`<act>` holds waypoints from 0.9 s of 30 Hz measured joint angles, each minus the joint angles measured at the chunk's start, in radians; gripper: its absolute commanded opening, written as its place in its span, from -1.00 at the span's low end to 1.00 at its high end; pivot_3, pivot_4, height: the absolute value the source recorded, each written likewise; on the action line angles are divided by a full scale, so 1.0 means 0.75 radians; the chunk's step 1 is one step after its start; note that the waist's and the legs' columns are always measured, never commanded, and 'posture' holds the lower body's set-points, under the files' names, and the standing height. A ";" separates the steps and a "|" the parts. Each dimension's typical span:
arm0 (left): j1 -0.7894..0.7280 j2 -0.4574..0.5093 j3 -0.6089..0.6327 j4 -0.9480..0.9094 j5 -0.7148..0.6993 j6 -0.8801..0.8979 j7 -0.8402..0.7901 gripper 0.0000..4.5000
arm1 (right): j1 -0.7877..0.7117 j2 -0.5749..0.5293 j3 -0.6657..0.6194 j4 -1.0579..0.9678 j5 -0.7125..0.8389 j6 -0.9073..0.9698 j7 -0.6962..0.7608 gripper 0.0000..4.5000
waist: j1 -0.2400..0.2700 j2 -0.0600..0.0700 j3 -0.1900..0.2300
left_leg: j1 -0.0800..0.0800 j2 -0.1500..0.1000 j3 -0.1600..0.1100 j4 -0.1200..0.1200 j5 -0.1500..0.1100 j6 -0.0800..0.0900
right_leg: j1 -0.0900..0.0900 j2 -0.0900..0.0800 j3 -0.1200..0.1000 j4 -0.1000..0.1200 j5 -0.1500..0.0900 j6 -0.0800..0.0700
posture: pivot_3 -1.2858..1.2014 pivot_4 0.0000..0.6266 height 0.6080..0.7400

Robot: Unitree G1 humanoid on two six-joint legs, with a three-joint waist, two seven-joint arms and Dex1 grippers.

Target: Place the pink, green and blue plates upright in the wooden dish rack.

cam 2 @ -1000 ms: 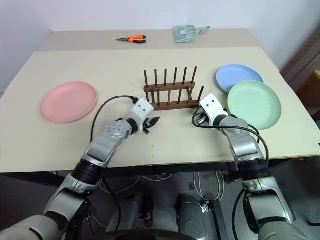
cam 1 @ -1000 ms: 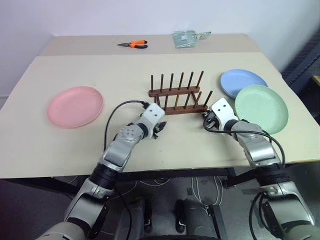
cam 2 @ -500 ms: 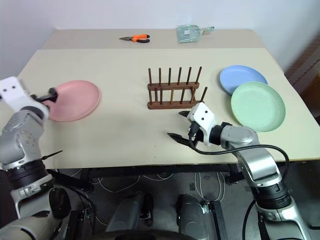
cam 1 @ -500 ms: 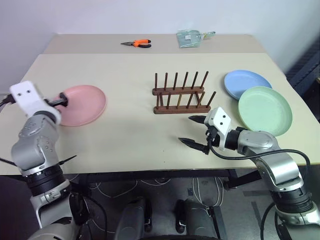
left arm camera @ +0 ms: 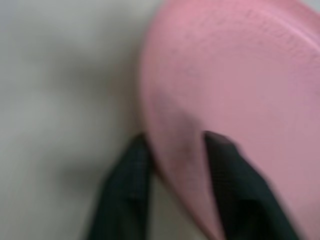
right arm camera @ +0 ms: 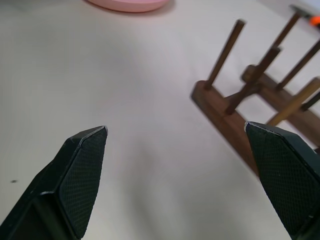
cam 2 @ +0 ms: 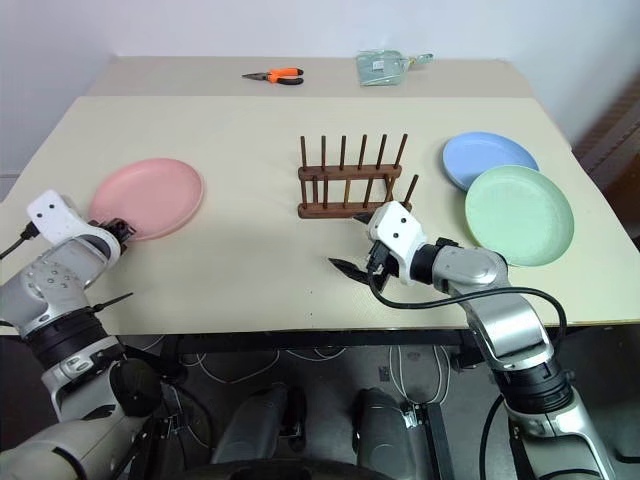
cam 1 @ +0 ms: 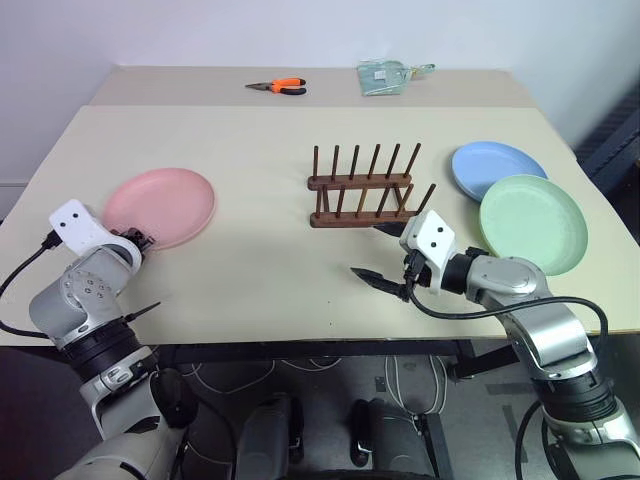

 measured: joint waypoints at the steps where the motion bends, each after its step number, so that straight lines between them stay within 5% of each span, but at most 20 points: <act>1: -0.004 0.004 -0.038 -0.006 0.002 -0.046 -0.024 -0.99 | -0.009 0.004 0.000 0.001 0.005 0.007 -0.001 1.00 | 0.000 0.000 0.000 | 0.000 0.000 0.000 0.000 0.000 0.000 | 0.000 0.000 0.000 0.000 0.000 0.000 | 0.03 -0.52 1.00; 8: -0.080 -0.055 -0.422 -0.260 0.002 -0.280 -0.175 -0.99 | -0.194 0.011 0.024 0.015 -0.093 -0.092 -0.035 1.00 | -0.004 0.000 0.001 | -0.001 0.000 0.000 -0.001 0.000 0.000 | -0.001 0.000 0.000 -0.001 0.000 0.000 | 0.03 -0.52 1.00; 12: -0.196 -0.179 -0.597 -0.409 -0.037 -0.253 -0.162 -0.99 | -0.354 0.032 0.198 0.081 -0.327 -0.322 -0.072 1.00 | -0.009 0.000 0.001 | 0.000 0.000 0.001 -0.001 0.002 0.003 | -0.001 0.001 0.001 0.000 0.000 0.000 | 0.03 -0.52 1.00; 19: -0.264 -0.330 -0.643 -0.555 -0.154 -0.080 -0.066 -0.99 | -0.485 0.088 0.326 0.347 -0.682 -0.541 -0.249 1.00 | -0.012 -0.001 0.001 | 0.000 0.000 0.001 -0.001 0.003 0.003 | -0.001 0.001 0.001 0.000 0.000 0.000 | 0.03 -0.52 1.00; 22: -0.264 -0.336 -0.650 -0.591 -0.181 -0.012 -0.055 -1.00 | -0.524 0.094 0.331 0.423 -0.795 -0.606 -0.323 0.64 | -0.012 0.000 0.001 | 0.000 0.000 0.001 -0.001 0.003 0.003 | -0.001 0.003 0.001 0.000 0.000 0.000 | 0.03 -0.52 1.00; 27: -0.262 -0.319 -0.635 -0.603 -0.192 0.035 -0.038 -1.00 | -0.526 0.091 0.329 0.447 -0.870 -0.668 -0.352 -0.47 | -0.012 0.000 0.001 | 0.000 0.000 0.001 -0.001 0.003 0.003 | -0.001 0.003 0.001 0.000 0.000 0.000 | 0.03 -0.52 1.00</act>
